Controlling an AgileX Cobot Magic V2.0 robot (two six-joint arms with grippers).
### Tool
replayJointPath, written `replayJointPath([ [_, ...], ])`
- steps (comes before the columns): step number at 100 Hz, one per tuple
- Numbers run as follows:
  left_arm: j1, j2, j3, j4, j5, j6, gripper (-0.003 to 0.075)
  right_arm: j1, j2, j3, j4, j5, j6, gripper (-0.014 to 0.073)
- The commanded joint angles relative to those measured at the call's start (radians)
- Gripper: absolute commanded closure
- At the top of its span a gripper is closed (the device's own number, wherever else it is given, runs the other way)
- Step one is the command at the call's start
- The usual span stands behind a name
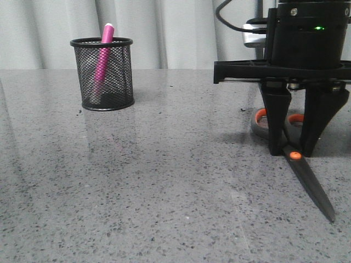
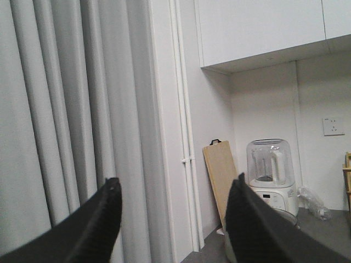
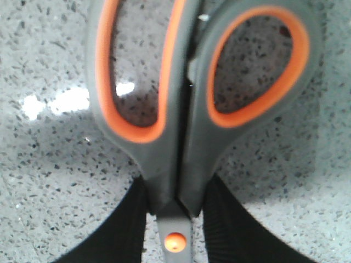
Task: Put pen and scissors into bin
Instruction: 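Lower the right gripper onto the scissors handles and grasp them, then lift the scissors upright with the right gripper toward the mesh cup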
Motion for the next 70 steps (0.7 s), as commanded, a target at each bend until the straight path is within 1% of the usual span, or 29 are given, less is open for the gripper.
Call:
replayJointPath([
  [1, -0.009, -0.021, -0.027, -0.029, 0.006, -0.033, 0.0335, -0.005, 0.066, 0.039, -0.091, -0.125, -0.002, 0.0666],
  [12, -0.009, -0.040, -0.027, 0.009, 0.007, -0.060, 0.0335, -0.005, 0.039, 0.021, -0.182, -0.155, -0.002, 0.0664],
  [23, -0.009, -0.072, -0.027, 0.066, 0.005, -0.097, 0.0335, -0.005, -0.048, -0.049, -0.198, -0.222, -0.059, 0.0664],
  [39, -0.009, -0.126, -0.027, 0.133, -0.001, -0.133, 0.0386, 0.011, -0.181, -0.256, -0.187, -0.287, -0.112, 0.0664],
  [51, -0.009, -0.145, -0.027, 0.140, -0.003, -0.133, 0.0405, 0.033, -0.192, -0.445, -0.152, -0.367, -0.155, 0.0664],
  [60, -0.009, -0.145, -0.027, 0.140, -0.005, -0.133, 0.0405, 0.053, -0.161, -0.554, -0.117, -0.469, -0.222, 0.0664],
  [65, -0.009, -0.145, -0.027, 0.142, -0.005, -0.133, 0.0405, 0.064, -0.140, -0.585, -0.090, -0.553, -0.256, 0.0664],
  [70, -0.009, -0.145, -0.027, 0.142, -0.005, -0.133, 0.0405, 0.073, -0.117, -0.594, -0.062, -0.671, -0.282, 0.0664],
])
